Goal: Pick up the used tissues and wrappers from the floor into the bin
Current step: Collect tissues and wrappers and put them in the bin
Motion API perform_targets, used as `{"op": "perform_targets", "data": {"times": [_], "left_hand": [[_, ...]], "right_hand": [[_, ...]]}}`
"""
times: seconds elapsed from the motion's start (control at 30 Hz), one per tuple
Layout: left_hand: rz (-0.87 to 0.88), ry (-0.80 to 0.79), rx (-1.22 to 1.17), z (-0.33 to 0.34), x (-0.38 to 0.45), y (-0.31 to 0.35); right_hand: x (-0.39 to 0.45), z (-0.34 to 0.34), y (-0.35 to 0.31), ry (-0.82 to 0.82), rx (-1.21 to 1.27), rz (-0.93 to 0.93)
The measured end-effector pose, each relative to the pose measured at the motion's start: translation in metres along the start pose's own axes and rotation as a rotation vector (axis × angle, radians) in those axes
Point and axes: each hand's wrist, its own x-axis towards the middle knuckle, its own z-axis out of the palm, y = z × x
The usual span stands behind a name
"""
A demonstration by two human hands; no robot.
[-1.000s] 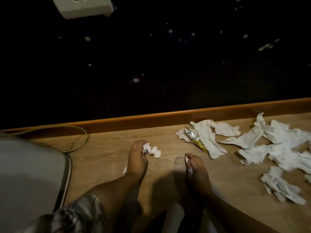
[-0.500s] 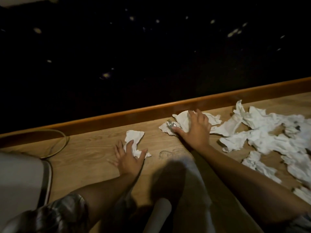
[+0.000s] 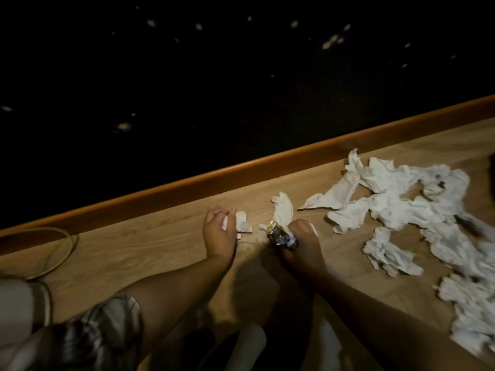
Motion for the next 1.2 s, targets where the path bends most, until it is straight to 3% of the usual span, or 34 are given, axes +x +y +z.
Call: {"op": "perform_targets", "data": {"times": [0.2,0.4,0.57,0.77,0.83,0.93,1.07,1.2], "left_hand": [[0.044,-0.094,-0.154,0.030,0.012,0.054],[0.426,-0.382,-0.112,0.062,0.016,0.103],[0.638,-0.614,0.078,0.105,0.016,0.121],[0.896,-0.841,0.467,0.140,0.018,0.131],[0.934,-0.847,0.480,0.139,0.018,0.127],[0.851,-0.804,0.379,0.129,0.019,0.111],[0.813,-0.701,0.252,0.106,0.025,0.089],[0.723,-0.704,0.306,0.087,0.032,0.097]], "right_hand": [[0.011,-0.041,-0.008,0.252,0.323,0.178],[0.019,-0.083,0.004,0.510,0.424,0.389],[0.010,-0.117,0.026,0.674,0.369,0.506],[-0.001,-0.112,0.052,0.312,0.081,0.456],[-0.004,-0.104,0.051,0.132,0.057,0.445],[-0.011,-0.088,0.053,-0.061,-0.091,0.398],[-0.026,-0.071,0.054,-0.075,-0.318,0.186],[-0.033,-0.072,0.045,-0.040,-0.200,0.189]]}}
